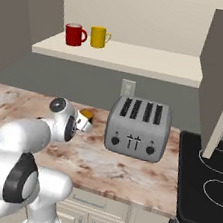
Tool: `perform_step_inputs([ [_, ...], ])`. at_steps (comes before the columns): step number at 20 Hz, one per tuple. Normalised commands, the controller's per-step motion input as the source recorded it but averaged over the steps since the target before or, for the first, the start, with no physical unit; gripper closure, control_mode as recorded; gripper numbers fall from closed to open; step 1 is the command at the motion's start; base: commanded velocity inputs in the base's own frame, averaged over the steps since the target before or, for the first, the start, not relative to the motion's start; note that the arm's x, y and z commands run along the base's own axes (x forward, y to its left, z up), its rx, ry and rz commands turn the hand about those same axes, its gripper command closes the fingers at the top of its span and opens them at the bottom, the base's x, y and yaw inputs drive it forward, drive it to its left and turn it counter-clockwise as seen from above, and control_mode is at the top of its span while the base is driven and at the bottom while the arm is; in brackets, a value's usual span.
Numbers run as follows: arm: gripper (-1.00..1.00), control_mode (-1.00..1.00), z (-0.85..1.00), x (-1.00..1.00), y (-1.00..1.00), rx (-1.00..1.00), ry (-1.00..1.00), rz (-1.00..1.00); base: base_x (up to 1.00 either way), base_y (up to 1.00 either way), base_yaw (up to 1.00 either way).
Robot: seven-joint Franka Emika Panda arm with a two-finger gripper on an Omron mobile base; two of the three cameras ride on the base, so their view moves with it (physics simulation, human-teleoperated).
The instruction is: Pick the mug on the counter and place it in the cabinet with the handle facing the right, like the mugs already inside.
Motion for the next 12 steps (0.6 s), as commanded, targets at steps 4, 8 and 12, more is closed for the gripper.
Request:
perform_step_inputs([
  [4,1.00,-1.00,0.51,0.00,-0.01,0.00,0.17,0.09,0.00,0.00,0.00],
  [8,1.00,-1.00,0.00,-0.05,-0.07,0.06,0.01,0.11,0.00,0.00,0.00],
  [12,1.00,-1.00,0.00,-0.22,0.06,0.01,-0.03,0.26,0.00,0.00,0.00],
])
